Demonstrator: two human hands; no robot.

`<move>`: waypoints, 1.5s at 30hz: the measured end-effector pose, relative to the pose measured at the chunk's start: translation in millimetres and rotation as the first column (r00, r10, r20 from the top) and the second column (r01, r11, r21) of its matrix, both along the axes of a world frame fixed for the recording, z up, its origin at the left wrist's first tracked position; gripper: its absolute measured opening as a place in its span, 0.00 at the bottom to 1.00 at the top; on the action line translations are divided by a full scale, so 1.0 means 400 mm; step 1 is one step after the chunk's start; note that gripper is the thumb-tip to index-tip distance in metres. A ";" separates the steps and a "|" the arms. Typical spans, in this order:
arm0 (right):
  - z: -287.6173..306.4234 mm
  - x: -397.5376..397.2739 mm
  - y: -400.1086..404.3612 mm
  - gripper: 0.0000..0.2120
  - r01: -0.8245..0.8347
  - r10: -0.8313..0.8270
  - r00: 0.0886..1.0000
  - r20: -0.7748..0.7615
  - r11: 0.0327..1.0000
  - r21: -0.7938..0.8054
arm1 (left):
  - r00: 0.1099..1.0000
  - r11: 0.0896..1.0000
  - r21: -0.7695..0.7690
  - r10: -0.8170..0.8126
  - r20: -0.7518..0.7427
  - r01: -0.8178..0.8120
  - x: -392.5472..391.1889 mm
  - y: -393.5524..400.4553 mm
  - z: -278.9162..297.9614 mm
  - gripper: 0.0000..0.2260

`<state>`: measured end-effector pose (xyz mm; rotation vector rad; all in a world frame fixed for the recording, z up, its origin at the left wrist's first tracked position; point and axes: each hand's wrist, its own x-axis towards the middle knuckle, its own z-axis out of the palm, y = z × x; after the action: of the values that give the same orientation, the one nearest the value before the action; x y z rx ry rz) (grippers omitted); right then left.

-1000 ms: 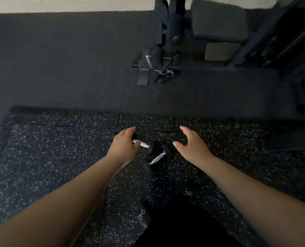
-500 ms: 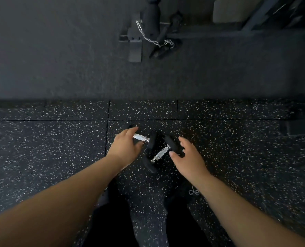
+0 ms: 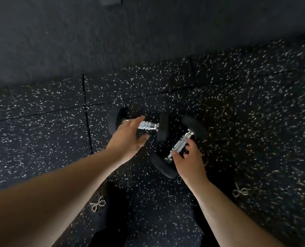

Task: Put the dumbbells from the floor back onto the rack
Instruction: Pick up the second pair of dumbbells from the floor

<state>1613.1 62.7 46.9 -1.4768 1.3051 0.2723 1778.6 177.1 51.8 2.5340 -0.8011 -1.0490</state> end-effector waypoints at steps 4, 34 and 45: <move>-0.167 -0.015 0.033 0.34 0.144 -0.144 0.988 -0.049 0.990 -0.012 | 0.969 0.971 0.016 -0.238 0.069 0.237 0.045 0.010 -0.164 0.31; -0.396 0.036 0.017 0.27 0.516 -0.532 0.832 0.157 0.846 0.134 | 0.784 0.785 0.113 -0.617 0.067 0.609 0.148 -0.095 -0.362 0.23; -0.248 0.023 -0.033 0.24 0.451 -0.479 0.867 0.133 0.870 0.198 | 0.969 0.990 -0.109 -0.109 -0.221 0.087 0.109 -0.133 -0.209 0.18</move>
<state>1622.3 49.6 -52.2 -0.9828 1.4127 -0.0730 1822.3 124.0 -31.6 2.2617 -0.8967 -1.2693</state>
